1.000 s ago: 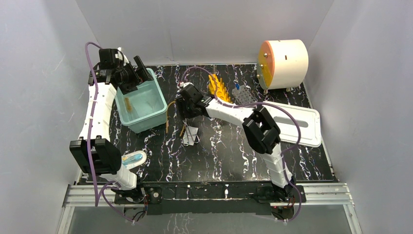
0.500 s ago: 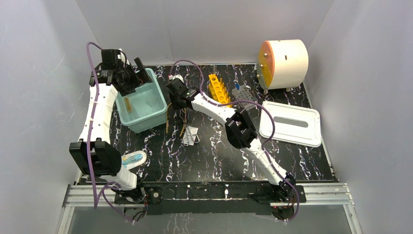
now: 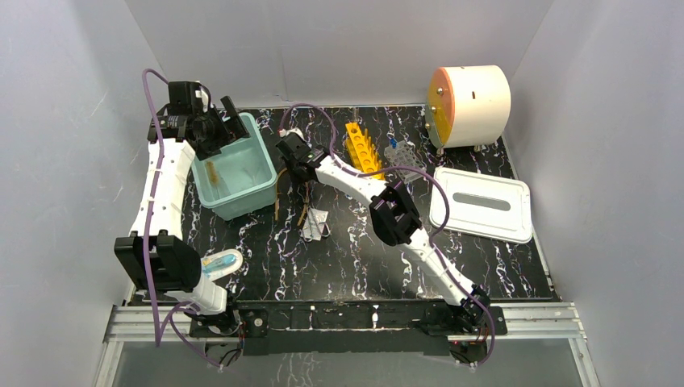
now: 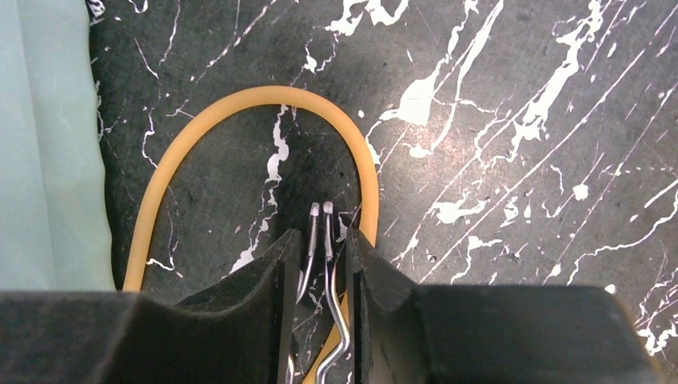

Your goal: Organize the chemistry lab equipment

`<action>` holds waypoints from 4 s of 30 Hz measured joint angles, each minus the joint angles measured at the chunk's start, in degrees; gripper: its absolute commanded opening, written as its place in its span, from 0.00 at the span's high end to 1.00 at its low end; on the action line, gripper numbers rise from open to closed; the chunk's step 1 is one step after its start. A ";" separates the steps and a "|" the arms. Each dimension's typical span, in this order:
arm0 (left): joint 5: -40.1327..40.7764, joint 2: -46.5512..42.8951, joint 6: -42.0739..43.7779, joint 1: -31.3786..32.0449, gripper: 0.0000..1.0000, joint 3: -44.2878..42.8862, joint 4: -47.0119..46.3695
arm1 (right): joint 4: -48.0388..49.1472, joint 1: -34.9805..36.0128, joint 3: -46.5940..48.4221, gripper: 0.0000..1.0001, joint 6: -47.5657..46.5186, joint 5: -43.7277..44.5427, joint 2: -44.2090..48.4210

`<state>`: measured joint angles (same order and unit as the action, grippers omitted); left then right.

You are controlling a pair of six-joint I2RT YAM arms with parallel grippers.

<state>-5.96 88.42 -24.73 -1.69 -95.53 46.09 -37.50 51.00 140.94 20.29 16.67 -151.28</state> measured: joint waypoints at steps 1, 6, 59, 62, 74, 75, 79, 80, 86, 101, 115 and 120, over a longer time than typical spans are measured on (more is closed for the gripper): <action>0.00 0.00 0.00 0.07 0.03 0.00 0.02 | 0.15 0.00 0.04 0.68 -0.17 -0.33 -0.28; 0.00 0.00 -0.22 0.33 0.03 -0.22 0.35 | 1.01 -0.09 0.52 0.75 -1.25 -1.05 -0.79; -32.26 -0.96 -0.96 21.07 0.52 28.22 -31.80 | 21.14 -16.11 -46.14 1.00 14.14 -31.69 48.06; -33.27 -0.96 -0.68 22.05 0.66 28.41 -33.33 | 21.20 -16.11 -46.25 1.00 14.73 -32.61 48.06; -35.04 -0.96 1.55 22.75 1.00 29.22 -35.58 | 21.33 -16.44 -47.10 0.71 16.22 -34.10 48.06; -34.77 -0.96 1.62 22.75 1.00 29.00 -35.15 | 21.33 -16.55 -47.10 0.60 16.33 -34.25 48.06; -31.67 -0.85 2.19 22.82 1.00 26.01 -30.51 | 21.79 -17.44 -47.10 0.32 17.18 -34.80 48.37; -30.53 -0.83 2.29 22.82 1.00 24.74 -28.96 | 21.94 -17.84 -47.10 0.29 17.14 -34.86 48.59; -22.60 -0.83 2.93 22.23 1.00 15.67 -20.59 | 24.79 -21.51 -49.29 0.26 16.13 -34.82 53.48; 4.98 1.18 7.21 5.95 1.00 -4.11 -2.58 | 27.82 -23.50 -53.44 0.27 14.38 -34.56 59.78; -2.23 11.96 1.33 -7.52 1.00 -0.87 -5.90 | 27.52 -23.50 -53.44 0.27 14.01 -35.28 58.10; -3.04 13.16 1.62 -7.02 1.00 3.48 -6.86 | 28.30 -23.50 -53.81 0.27 13.84 -35.63 58.05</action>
<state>-8.99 101.58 -23.11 -8.71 -92.05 39.22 -9.19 27.51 87.13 34.13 -18.96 -93.23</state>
